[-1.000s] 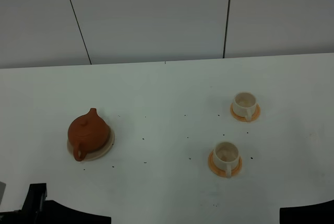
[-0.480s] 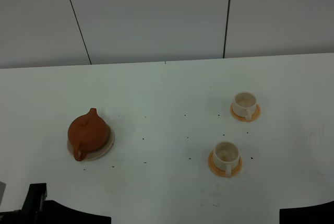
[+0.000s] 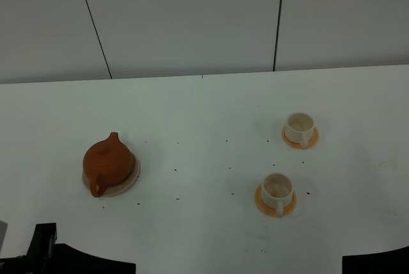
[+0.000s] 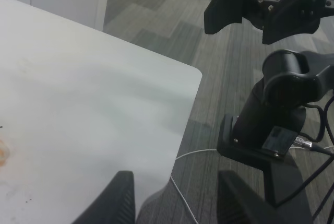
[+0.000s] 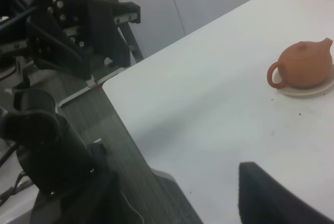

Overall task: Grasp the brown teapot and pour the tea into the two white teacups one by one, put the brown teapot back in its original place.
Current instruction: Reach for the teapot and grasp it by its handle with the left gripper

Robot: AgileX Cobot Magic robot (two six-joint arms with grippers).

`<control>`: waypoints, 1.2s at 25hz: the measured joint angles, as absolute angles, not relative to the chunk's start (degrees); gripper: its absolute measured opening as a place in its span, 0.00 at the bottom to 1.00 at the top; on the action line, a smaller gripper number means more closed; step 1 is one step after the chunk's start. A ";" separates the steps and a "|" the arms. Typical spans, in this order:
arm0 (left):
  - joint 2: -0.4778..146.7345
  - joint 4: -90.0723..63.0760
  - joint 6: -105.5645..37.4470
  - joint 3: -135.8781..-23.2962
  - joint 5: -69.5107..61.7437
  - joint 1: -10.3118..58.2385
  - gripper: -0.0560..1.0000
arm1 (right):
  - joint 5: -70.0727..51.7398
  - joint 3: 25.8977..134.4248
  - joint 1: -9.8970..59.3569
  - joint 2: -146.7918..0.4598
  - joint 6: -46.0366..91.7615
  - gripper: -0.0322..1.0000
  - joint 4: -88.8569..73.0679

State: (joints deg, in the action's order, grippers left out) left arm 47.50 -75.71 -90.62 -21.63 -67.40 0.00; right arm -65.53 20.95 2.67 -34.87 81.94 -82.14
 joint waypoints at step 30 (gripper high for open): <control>25.61 -73.45 -67.35 -21.62 -46.45 0.00 0.27 | -57.36 35.14 2.67 -6.20 0.50 0.02 -0.54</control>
State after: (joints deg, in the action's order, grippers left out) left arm 25.61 -73.45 -67.35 -21.62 -46.45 0.00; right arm -57.36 35.14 2.67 -6.20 0.50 -0.54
